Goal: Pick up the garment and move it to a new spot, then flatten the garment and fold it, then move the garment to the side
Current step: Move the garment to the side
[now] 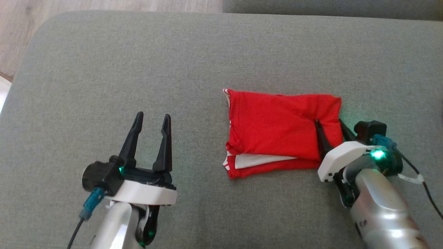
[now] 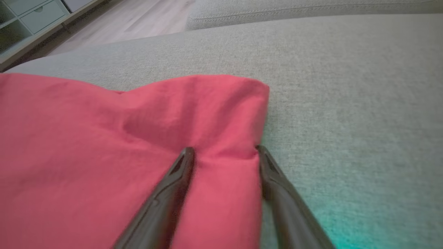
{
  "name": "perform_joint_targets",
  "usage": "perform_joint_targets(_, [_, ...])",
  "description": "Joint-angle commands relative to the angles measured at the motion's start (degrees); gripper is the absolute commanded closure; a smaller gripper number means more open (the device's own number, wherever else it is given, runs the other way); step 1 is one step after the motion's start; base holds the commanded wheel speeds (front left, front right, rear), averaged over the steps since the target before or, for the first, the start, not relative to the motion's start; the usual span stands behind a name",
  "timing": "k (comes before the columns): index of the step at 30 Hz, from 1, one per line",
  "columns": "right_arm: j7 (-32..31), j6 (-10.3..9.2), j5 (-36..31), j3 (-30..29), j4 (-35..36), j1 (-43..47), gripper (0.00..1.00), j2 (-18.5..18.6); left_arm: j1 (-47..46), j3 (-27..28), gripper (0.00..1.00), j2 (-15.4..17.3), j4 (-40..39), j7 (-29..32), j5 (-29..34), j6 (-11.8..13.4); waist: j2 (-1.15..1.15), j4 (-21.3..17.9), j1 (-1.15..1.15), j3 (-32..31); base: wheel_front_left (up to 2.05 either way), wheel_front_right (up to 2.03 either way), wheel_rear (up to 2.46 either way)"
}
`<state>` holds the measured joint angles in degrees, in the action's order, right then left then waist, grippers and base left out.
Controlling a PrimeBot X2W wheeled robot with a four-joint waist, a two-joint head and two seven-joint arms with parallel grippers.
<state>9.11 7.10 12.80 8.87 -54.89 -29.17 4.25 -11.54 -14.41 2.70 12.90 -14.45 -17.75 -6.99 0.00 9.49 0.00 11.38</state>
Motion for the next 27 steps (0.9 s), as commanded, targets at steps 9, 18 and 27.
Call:
perform_joint_targets(9, [4.8,0.39,-5.3,2.5,-2.4,-2.1,1.0,-1.4,-1.9,2.2,0.0,0.2,-1.4,-0.5,-0.3,0.7,0.0,-2.4,0.0,-1.5,0.0,0.0,0.0])
perform_joint_targets(18, [5.8,0.39,-14.5,-0.1,4.0,-1.4,1.0,1.4,-0.7,3.2,0.0,0.2,-1.8,-0.5,-0.1,0.7,0.0,-6.4,0.0,-3.9,0.0,0.0,0.0])
perform_joint_targets(27, [5.1,0.39,-14.4,1.5,6.7,-3.0,1.0,10.8,-0.5,3.4,0.0,0.2,-2.2,-0.5,0.1,0.7,0.0,-8.6,0.0,-3.5,0.0,0.0,0.0])
